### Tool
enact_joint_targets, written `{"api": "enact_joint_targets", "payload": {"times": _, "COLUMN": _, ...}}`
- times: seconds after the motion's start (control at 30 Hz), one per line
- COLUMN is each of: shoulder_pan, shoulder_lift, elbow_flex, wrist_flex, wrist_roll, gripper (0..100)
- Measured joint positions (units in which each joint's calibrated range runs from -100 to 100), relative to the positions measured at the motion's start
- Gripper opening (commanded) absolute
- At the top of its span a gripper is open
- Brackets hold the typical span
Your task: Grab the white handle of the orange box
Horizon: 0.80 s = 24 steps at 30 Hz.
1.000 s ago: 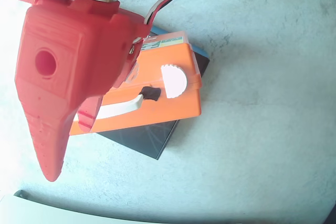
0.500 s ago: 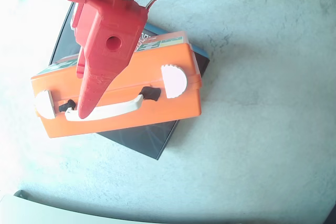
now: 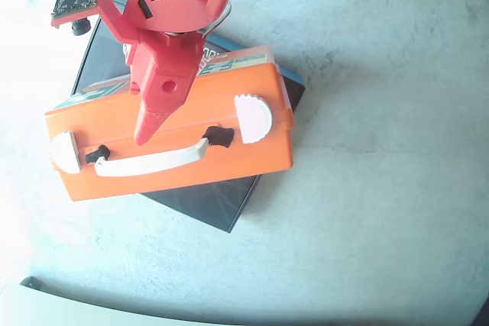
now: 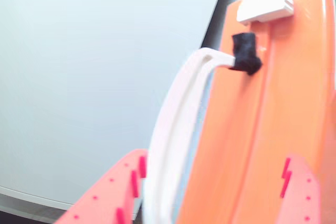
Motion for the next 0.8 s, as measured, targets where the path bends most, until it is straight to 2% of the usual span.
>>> {"api": "enact_joint_targets", "payload": {"times": 0.17, "shoulder_pan": -3.5, "shoulder_lift": 6.0, "elbow_flex": -8.2, "wrist_flex": 0.0, "wrist_roll": 0.6, "gripper": 31}}
{"api": "enact_joint_targets", "payload": {"times": 0.3, "shoulder_pan": -4.4, "shoulder_lift": 7.6, "elbow_flex": -8.9, "wrist_flex": 0.8, "wrist_roll": 0.5, "gripper": 31}}
{"api": "enact_joint_targets", "payload": {"times": 0.57, "shoulder_pan": -2.2, "shoulder_lift": 8.6, "elbow_flex": -10.0, "wrist_flex": 16.2, "wrist_roll": -2.7, "gripper": 31}}
{"api": "enact_joint_targets", "payload": {"times": 0.8, "shoulder_pan": 0.0, "shoulder_lift": 9.3, "elbow_flex": -19.1, "wrist_flex": 19.3, "wrist_roll": -2.7, "gripper": 31}}
